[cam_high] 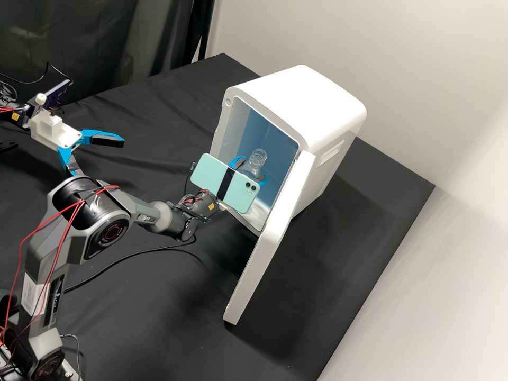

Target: Place the flask in the incubator

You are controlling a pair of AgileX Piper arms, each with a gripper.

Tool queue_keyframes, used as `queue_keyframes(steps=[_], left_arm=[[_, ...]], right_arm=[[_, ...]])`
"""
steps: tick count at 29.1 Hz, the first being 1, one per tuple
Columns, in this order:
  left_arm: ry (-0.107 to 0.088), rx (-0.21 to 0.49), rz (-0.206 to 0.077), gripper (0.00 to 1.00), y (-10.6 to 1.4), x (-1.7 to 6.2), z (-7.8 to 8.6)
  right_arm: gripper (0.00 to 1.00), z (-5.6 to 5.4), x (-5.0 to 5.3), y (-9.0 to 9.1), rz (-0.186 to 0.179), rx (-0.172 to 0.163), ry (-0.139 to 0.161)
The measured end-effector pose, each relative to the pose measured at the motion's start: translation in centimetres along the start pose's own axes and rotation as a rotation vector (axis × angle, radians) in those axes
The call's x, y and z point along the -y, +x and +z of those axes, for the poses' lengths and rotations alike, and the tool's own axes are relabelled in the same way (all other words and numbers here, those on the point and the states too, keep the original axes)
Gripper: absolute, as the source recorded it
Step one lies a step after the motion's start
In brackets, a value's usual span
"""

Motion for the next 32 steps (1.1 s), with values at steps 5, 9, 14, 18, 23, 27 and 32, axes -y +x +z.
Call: queue_keyframes(steps=[5,9,14,18,23,27,32], left_arm=[[0.000,0.000,0.000,1.00,0.0,0.00,0.0],[0.000,0.000,0.000,1.00,0.0,0.00,0.0],[0.000,0.002,0.000,1.00,0.0,0.01,0.0],[0.000,0.002,0.000,1.00,0.0,0.01,0.1],[-0.003,0.004,0.001,1.00,0.1,0.01,0.2],[-0.005,0.000,0.003,1.00,0.1,0.00,0.1],[-0.005,-0.002,0.003,1.00,0.1,-0.01,0.1]], right_arm=[[0.00,0.1,0.0,0.7,0.003,-0.004,-0.003],[0.00,0.1,0.0,1.3,0.002,-0.001,-0.003],[0.00,0.2,-0.2,1.8,0.006,0.000,-0.015],[0.00,0.2,-0.7,2.2,0.020,-0.004,-0.028],[0.00,0.1,-1.2,3.1,0.035,-0.009,-0.046],[0.00,0.1,-1.4,3.7,0.035,-0.004,-0.069],[0.00,0.1,-1.7,4.5,0.038,0.002,-0.096]])
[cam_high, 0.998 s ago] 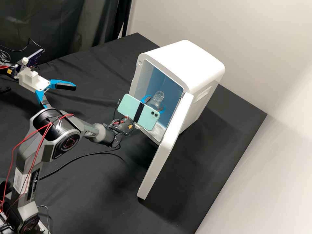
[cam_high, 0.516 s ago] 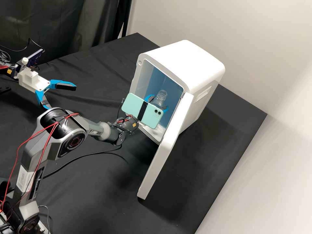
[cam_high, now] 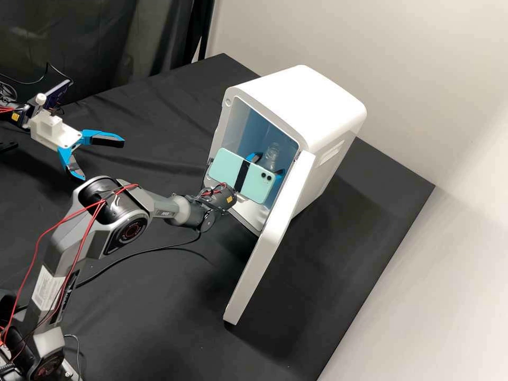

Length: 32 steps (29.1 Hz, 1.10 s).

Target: Place the flask in the incubator

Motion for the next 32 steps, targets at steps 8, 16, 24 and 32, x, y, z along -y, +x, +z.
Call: queue_keyframes(steps=[8,16,24,32], left_arm=[[-0.001,-0.002,0.001,1.00,0.0,-0.01,0.0],[-0.001,-0.002,0.001,1.00,0.0,-0.01,0.0],[-0.001,-0.002,0.001,1.00,0.0,-0.01,0.0],[0.004,-0.007,0.002,1.00,0.0,-0.03,-0.1]], right_arm=[[0.00,-0.3,-0.6,0.9,0.015,0.008,-0.003],[0.00,-0.2,-0.8,2.3,0.019,0.021,-0.018],[0.00,0.2,-0.6,3.6,0.006,0.043,-0.038],[0.00,0.3,0.1,4.8,-0.012,0.060,-0.037]])
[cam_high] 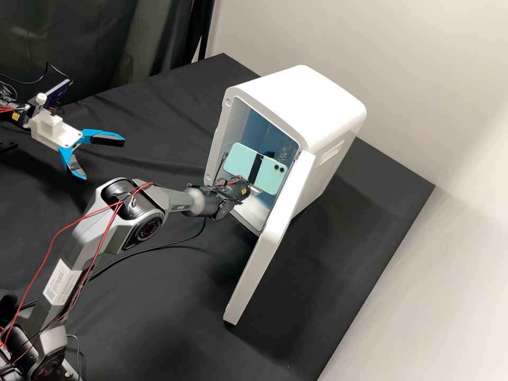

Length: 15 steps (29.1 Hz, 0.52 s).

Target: Place the flask in the incubator

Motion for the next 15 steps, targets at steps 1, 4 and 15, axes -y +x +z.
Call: queue_keyframes(steps=[1,4,15], left_arm=[[0.000,0.000,0.000,1.00,0.0,0.00,0.0],[0.000,0.000,0.000,1.00,0.0,0.00,0.0],[0.000,0.000,0.000,1.00,0.0,0.00,0.0]], right_arm=[[0.00,-0.1,0.2,0.1,-0.003,-0.003,-0.010],[0.00,0.0,0.6,0.5,-0.010,-0.002,-0.008],[0.00,-0.2,0.7,1.2,-0.009,0.004,-0.004]])
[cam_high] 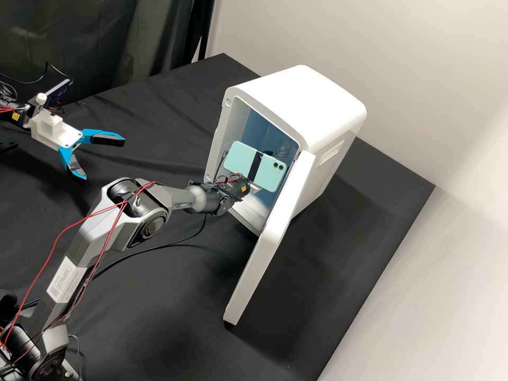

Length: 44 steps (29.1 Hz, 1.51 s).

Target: Place the flask in the incubator

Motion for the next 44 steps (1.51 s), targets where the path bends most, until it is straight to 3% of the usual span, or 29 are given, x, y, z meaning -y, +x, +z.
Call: queue_keyframes(steps=[4,9,11,24,30,44], left_arm=[[-0.001,-0.009,0.002,1.00,-0.1,-0.03,-0.2],[-0.002,-0.011,0.003,1.00,-0.1,-0.04,-0.2],[-0.002,-0.011,0.003,1.00,-0.1,-0.04,-0.2],[0.003,-0.008,0.012,1.00,0.2,-0.29,-0.2],[0.002,-0.008,0.013,1.00,0.2,-0.29,-0.2],[0.003,0.000,0.011,1.00,0.2,-0.26,0.0]], right_arm=[[0.00,-0.2,0.4,0.1,-0.003,0.000,-0.009],[0.00,0.3,2.4,0.6,-0.043,0.014,-0.027],[0.00,0.7,3.2,0.8,-0.058,0.025,-0.021],[0.00,1.3,4.0,0.9,-0.081,0.043,-0.022],[0.00,2.2,5.5,1.2,-0.111,0.063,-0.024],[0.00,2.0,6.2,1.4,-0.106,0.041,-0.026]])
